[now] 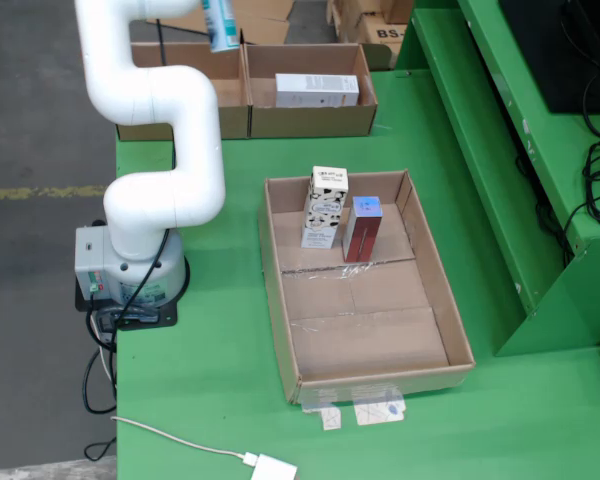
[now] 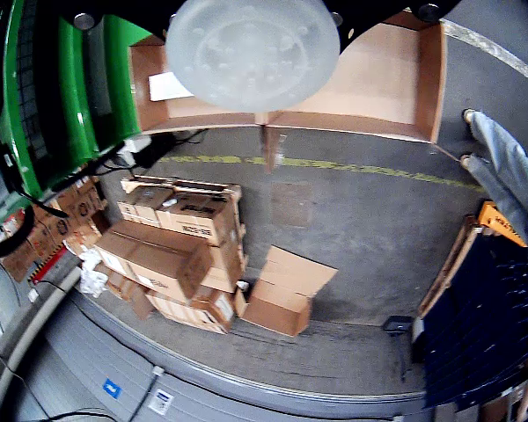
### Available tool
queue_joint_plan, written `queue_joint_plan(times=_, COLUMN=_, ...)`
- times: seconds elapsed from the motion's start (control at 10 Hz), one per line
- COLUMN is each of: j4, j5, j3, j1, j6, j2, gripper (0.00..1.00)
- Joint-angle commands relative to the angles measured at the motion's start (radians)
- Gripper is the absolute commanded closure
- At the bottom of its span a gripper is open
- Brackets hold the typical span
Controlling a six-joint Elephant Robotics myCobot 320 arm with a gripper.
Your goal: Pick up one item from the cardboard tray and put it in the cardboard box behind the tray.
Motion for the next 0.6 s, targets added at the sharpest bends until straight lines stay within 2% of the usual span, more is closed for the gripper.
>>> queue_joint_plan(times=0.0, j4=-0.060, j5=0.003, j3=0.024, j1=0.276, j6=0.055, j2=0.046, gripper=1.00)
queue_joint_plan(times=0.2, j4=-0.182, j5=0.034, j3=0.024, j1=0.314, j6=0.109, j2=0.083, gripper=1.00)
queue_joint_plan(times=0.5, j4=-0.203, j5=0.033, j3=0.024, j1=0.347, j6=0.134, j2=0.066, gripper=1.00)
